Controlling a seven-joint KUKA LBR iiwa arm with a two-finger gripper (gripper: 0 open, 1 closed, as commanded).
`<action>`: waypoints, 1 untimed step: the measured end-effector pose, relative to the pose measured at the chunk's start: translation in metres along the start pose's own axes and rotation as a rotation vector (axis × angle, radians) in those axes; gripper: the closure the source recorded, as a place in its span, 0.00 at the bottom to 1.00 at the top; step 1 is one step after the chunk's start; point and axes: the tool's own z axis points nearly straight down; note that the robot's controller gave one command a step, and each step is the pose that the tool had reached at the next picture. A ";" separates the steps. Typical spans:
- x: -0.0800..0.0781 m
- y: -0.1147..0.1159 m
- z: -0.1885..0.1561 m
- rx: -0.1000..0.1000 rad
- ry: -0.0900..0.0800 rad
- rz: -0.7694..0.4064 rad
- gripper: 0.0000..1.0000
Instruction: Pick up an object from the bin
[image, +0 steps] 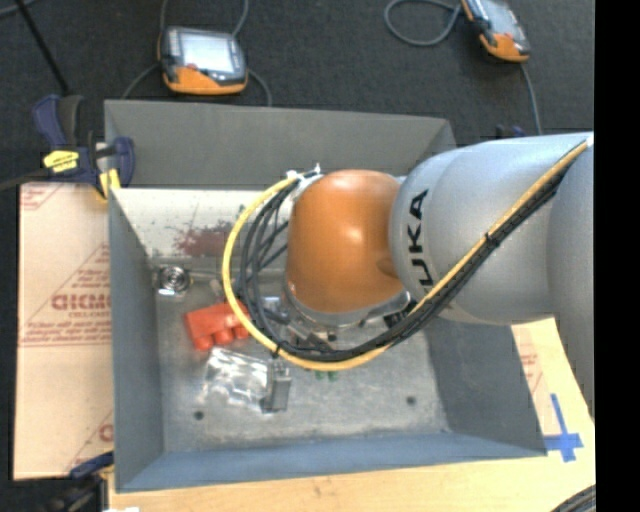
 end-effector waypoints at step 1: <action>-0.102 0.010 0.093 0.002 -0.006 -0.123 0.00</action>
Offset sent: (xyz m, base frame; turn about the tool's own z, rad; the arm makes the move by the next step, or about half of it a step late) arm 0.0992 0.0121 -0.0932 -0.1238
